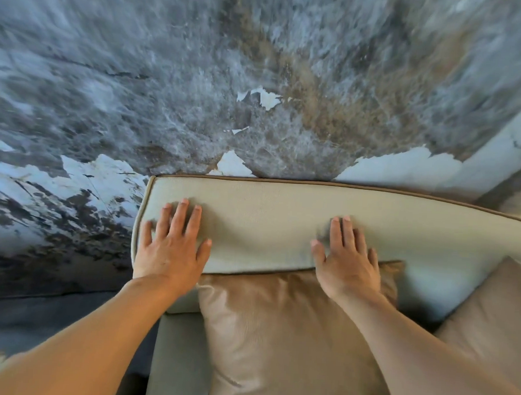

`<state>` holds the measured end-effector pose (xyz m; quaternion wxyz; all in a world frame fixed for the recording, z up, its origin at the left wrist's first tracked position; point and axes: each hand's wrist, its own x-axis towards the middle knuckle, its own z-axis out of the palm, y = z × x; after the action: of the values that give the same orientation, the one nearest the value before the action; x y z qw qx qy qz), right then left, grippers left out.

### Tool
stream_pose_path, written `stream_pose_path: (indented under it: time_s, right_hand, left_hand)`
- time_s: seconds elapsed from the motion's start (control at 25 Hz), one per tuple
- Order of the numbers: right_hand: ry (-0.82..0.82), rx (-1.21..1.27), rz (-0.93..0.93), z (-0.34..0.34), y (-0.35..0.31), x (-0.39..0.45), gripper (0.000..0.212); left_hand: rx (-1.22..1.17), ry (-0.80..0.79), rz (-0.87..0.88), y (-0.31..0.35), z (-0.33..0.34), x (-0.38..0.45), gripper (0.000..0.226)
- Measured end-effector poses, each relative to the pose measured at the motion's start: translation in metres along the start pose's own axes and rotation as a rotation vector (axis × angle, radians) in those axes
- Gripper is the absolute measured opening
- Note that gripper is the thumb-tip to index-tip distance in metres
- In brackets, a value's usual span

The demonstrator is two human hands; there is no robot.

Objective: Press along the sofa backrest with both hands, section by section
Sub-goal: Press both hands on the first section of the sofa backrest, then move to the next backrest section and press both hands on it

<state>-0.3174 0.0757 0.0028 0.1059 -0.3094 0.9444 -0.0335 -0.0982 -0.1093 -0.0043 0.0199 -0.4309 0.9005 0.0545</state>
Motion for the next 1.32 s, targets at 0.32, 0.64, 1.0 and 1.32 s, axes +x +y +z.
stream_pose_path:
  time_s: [0.32, 0.64, 1.0, 1.32]
  right_hand:
    - [-0.201, -0.033, -0.01, -0.057, -0.031, -0.105, 0.068]
    - [-0.186, 0.032, 0.008, -0.146, -0.088, -0.252, 0.072]
    - [-0.054, 0.018, -0.066, -0.241, -0.098, -0.387, 0.072]
    - [0.035, 0.073, -0.226, -0.263, -0.107, -0.509, 0.072]
  left_hand:
    - [0.016, -0.235, 0.144, -0.015, -0.073, -0.09, 0.065]
    - [-0.083, -0.298, 0.153, -0.045, -0.154, -0.181, 0.065]
    - [-0.097, -0.058, 0.109, -0.061, -0.285, -0.304, 0.065]
    - [0.003, 0.122, 0.025, -0.108, -0.357, -0.448, 0.063]
